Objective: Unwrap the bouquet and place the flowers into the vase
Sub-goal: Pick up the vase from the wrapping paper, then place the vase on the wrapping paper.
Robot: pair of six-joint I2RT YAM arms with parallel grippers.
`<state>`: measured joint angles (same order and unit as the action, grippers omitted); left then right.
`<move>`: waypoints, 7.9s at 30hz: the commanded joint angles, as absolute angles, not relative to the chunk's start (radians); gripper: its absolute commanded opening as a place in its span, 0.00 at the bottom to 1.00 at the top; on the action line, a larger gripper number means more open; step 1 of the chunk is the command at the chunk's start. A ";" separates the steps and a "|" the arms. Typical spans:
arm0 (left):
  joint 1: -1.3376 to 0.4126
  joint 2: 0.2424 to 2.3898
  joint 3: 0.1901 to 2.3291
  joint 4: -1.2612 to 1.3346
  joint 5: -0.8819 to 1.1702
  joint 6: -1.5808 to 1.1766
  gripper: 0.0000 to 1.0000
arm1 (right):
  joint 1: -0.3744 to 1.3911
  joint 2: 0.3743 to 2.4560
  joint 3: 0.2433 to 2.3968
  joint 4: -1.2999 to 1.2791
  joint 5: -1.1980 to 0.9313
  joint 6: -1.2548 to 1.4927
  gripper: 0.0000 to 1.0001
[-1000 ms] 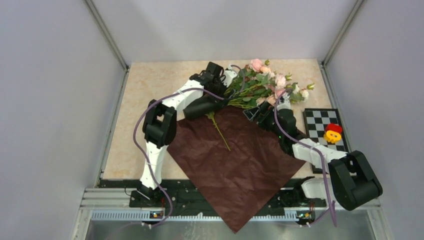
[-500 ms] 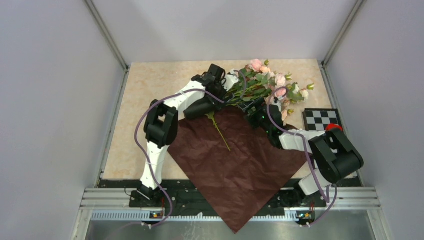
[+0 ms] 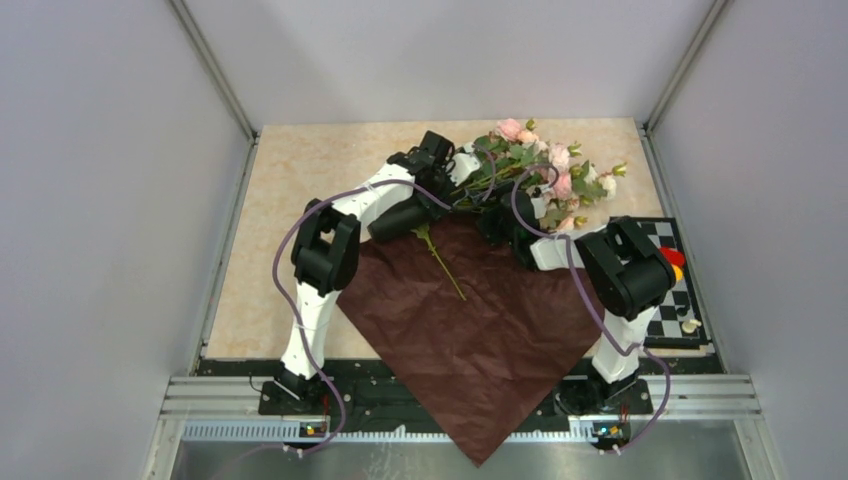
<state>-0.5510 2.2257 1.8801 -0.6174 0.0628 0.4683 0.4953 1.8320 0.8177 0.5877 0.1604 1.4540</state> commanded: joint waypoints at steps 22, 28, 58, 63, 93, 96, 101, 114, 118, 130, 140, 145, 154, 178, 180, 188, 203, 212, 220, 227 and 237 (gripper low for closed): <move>-0.549 2.135 1.667 -0.508 0.138 0.465 0.21 | 0.459 2.246 1.217 0.735 -0.022 1.269 0.90; -0.545 2.123 1.650 -0.481 0.130 0.461 0.16 | 0.459 2.290 1.275 0.759 -0.033 1.184 0.74; -0.533 1.710 1.399 -0.096 -0.091 0.288 0.00 | 0.556 1.876 1.151 1.154 -0.166 0.760 0.00; -0.534 1.624 1.350 -0.010 -0.088 0.263 0.00 | 0.596 1.773 1.159 1.067 -0.162 0.635 0.00; -0.390 1.304 0.892 0.629 -0.012 -0.047 0.00 | 0.892 1.802 1.474 0.651 -0.148 0.022 0.00; -0.384 1.290 0.844 0.670 -0.014 -0.049 0.00 | 0.900 1.818 1.480 0.650 -0.156 0.026 0.00; -0.380 1.267 0.694 0.823 -0.040 -0.063 0.00 | 0.931 1.833 1.431 0.659 -0.151 0.006 0.00; -0.380 1.146 0.572 0.742 -0.083 -0.060 0.46 | 0.978 1.780 1.268 0.677 -0.098 -0.030 0.00; -0.379 1.101 0.576 0.679 -0.076 -0.049 0.59 | 0.982 1.767 1.255 0.670 -0.080 -0.039 0.04; -0.380 1.012 0.554 0.583 -0.084 -0.061 0.84 | 0.982 1.757 1.227 0.679 -0.086 -0.020 0.18; -0.380 0.948 0.542 0.506 -0.101 -0.072 0.99 | 0.983 1.749 1.205 0.683 -0.091 -0.018 0.19; -0.379 0.876 0.525 0.425 -0.114 -0.097 0.99 | 0.983 1.749 1.199 0.688 -0.100 -0.011 0.19; -0.378 0.712 0.533 0.148 -0.139 -0.191 0.99 | 0.987 1.746 1.180 0.690 -0.094 -0.008 0.19; -0.378 0.594 0.559 0.161 -0.185 -0.384 0.99 | 1.017 1.756 1.117 0.680 -0.076 -0.008 0.21; -0.379 0.606 0.562 0.170 -0.215 -0.368 0.99 | 1.019 1.763 1.120 0.679 -0.077 -0.008 0.21; -0.378 0.717 0.580 0.231 -0.241 -0.291 0.83 | 1.019 1.789 1.111 0.670 -0.057 0.022 0.21; -0.378 0.792 0.480 0.470 -0.217 -0.185 0.52 | 1.019 1.803 1.078 0.675 -0.064 0.053 0.30; -0.379 0.831 0.471 0.523 -0.197 -0.178 0.32 | 1.019 1.795 1.057 0.677 -0.064 0.066 0.39; -0.378 0.832 0.467 0.524 -0.199 -0.168 0.23 | 1.020 1.788 1.037 0.687 -0.061 0.075 0.46; -0.378 0.833 0.469 0.520 -0.199 -0.166 0.22 | 1.019 1.772 1.010 0.696 -0.060 0.087 0.57; -0.378 0.829 0.472 0.516 -0.214 -0.163 0.21 | 1.019 1.726 0.957 0.716 -0.041 0.098 0.70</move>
